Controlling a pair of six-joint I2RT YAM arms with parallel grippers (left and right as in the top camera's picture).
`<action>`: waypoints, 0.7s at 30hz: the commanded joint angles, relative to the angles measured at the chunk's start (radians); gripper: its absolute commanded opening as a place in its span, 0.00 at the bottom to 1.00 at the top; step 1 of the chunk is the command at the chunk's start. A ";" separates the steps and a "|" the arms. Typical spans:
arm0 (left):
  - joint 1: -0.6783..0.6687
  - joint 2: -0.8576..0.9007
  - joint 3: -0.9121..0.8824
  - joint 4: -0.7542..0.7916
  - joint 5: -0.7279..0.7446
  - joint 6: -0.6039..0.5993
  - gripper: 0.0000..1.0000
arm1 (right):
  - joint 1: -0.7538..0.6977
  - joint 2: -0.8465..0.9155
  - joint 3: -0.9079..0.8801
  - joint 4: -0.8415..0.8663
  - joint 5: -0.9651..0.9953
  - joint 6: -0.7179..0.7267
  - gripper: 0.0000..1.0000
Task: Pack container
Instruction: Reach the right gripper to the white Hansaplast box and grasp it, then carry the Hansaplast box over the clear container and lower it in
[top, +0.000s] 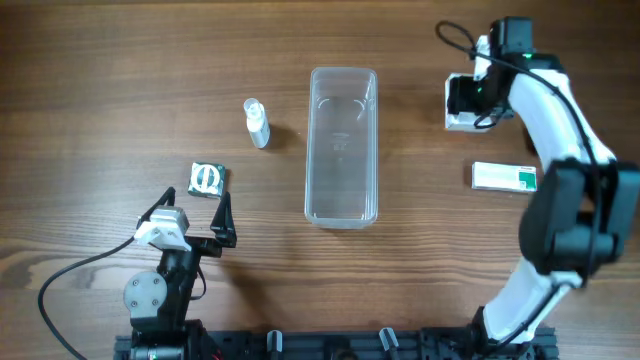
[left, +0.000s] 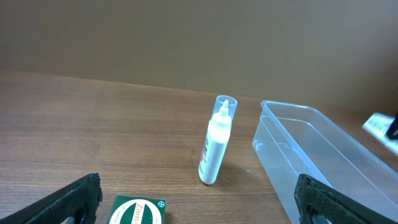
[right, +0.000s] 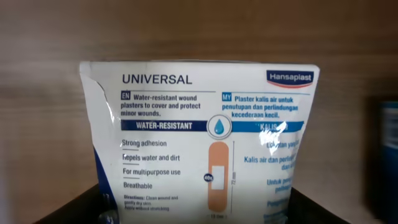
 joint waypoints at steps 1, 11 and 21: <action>0.009 0.001 -0.005 -0.004 -0.005 0.008 1.00 | 0.019 -0.144 -0.004 -0.071 -0.108 0.064 0.72; 0.009 0.001 -0.005 -0.004 -0.005 0.008 1.00 | 0.476 -0.303 -0.004 -0.063 -0.030 0.363 0.73; 0.009 0.001 -0.005 -0.004 -0.005 0.008 1.00 | 0.562 0.013 -0.004 0.100 0.085 0.505 0.73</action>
